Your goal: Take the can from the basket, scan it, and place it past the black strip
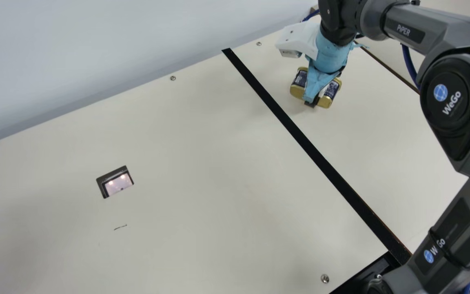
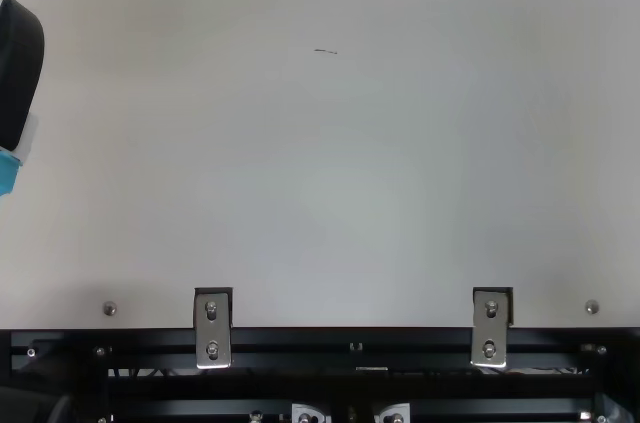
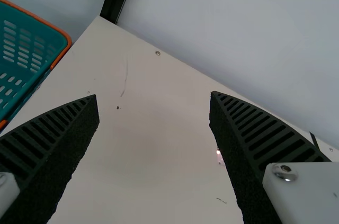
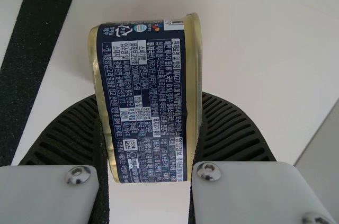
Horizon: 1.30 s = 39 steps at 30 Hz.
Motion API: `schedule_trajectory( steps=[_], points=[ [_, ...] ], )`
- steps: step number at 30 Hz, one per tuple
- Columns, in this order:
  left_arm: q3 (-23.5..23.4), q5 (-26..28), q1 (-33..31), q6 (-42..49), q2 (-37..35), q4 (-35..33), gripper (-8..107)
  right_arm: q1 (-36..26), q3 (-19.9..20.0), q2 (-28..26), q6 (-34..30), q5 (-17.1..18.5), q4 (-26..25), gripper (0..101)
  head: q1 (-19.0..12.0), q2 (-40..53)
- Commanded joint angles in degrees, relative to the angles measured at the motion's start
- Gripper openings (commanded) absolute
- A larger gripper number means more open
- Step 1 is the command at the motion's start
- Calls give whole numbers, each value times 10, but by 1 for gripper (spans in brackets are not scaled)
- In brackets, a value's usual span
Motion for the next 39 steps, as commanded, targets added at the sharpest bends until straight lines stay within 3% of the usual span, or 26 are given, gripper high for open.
schedule_trajectory(
  steps=[1, 5, 6, 7, 8, 16, 29, 33, 39],
  points=[
    [0, 0, 0, 0, 0, 0, 90, -5, 7, 1, 1, -11, 7, 0, -1, -8],
    [0, 0, 0, 0, 0, 0, 90, -13, 20, 3, 5, -27, 19, 0, -1, -8],
    [0, 0, 0, 0, 0, 0, 90, -15, 23, 3, 6, -30, 21, 14, -1, -8],
    [0, 0, 0, 0, 0, 0, 90, -17, 26, 2, 6, -32, 24, 54, -1, -8],
    [0, 0, 0, 0, 0, 0, 90, -19, 28, 2, 7, -34, 27, 101, -1, -8],
    [0, 0, 0, 0, 0, 0, 90, -29, 39, -16, -1, -39, 62, 101, -1, -8],
    [0, 0, 0, 0, 0, 0, 90, 0, 2, -63, -16, -30, 133, 101, -1, -8],
    [0, 0, 0, 0, 0, 0, 90, 14, -5, -77, -21, -61, 165, 101, -1, -8],
    [0, 0, 0, 0, 0, 0, 90, 47, 11, -97, -35, -136, 233, 101, -1, -8]
  ],
)
